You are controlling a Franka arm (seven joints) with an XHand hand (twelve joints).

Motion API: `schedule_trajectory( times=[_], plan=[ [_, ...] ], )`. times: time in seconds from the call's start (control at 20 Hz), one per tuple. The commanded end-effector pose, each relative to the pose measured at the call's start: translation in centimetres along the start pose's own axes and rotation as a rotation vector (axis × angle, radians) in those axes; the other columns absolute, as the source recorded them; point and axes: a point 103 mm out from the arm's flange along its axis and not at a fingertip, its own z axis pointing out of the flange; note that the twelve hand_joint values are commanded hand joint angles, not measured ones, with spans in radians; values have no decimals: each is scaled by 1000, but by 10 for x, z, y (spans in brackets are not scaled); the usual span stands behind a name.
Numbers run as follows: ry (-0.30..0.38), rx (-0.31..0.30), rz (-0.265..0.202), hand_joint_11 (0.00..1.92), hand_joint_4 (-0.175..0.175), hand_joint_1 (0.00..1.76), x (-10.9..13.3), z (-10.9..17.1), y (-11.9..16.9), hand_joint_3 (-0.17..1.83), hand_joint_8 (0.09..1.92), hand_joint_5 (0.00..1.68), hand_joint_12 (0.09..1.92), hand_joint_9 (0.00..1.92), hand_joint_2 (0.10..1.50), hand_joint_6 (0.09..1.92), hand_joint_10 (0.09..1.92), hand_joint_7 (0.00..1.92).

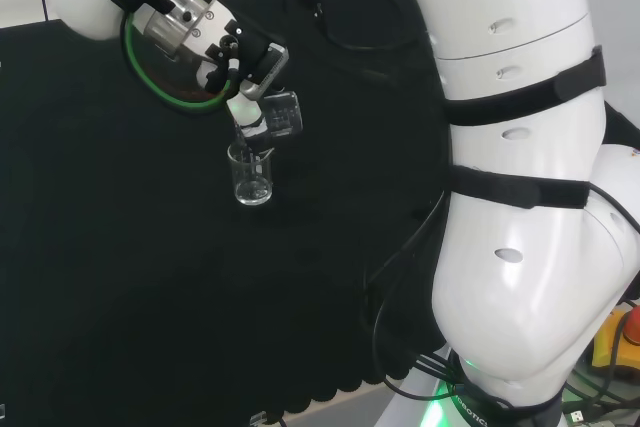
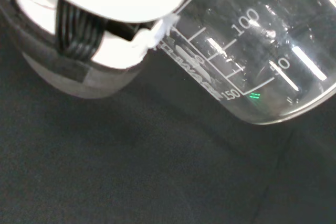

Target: Pour the water from the handheld beaker into the one on the table.

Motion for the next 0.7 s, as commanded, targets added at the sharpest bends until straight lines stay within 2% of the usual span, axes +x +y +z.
schedule_trajectory(
  times=[0.05,0.55,0.7],
  plan=[
    [-4,3,1,1253,-175,1307,1,0,0,790,839,1179,883,1549,612,866,722,1240],
    [25,-33,-23,1255,-175,1307,-4,2,-2,792,838,1179,881,1549,611,866,722,1240],
    [55,-76,-43,1256,-175,1307,-7,3,-6,792,838,1179,881,1549,611,866,722,1240]
  ],
)
